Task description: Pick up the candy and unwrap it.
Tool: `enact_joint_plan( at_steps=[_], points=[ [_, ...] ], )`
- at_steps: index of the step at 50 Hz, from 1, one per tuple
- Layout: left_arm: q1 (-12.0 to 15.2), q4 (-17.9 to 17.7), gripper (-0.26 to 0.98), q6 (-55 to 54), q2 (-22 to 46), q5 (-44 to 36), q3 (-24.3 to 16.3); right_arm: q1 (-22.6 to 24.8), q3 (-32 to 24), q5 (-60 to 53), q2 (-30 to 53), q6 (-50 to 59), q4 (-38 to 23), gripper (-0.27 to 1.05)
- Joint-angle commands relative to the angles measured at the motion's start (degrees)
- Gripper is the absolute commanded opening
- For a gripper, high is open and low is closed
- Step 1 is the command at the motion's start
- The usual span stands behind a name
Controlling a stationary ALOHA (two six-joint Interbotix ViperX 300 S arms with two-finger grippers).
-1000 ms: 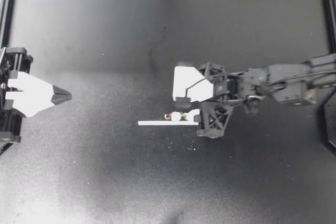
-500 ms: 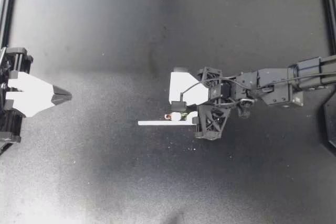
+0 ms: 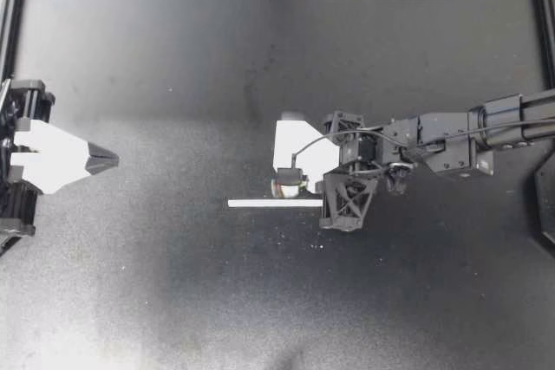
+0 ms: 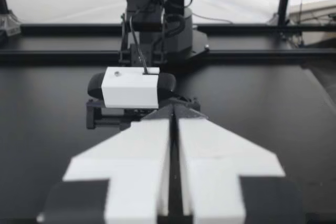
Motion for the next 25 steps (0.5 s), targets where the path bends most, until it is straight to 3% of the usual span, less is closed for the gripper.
enact_joint_plan(
  at_steps=[1, 12, 25],
  points=[
    [-0.2, 0.0, -0.12, 0.0, 0.9, -0.3, -0.5, 0.0, -1.4, -0.4, -2.5, 0.0, 0.2, -0.2],
    [-0.2, 0.0, -0.07, 0.1, 4.7, -0.8, -1.0, 0.7, -1.4, -1.4, -4.8, 0.4, 0.3, -0.21],
    [-0.2, 0.0, 0.09, 0.5, 12.8, -5.8, -1.9, 2.8, -1.1, -1.5, -10.3, 0.7, 0.4, -0.21]
  ],
)
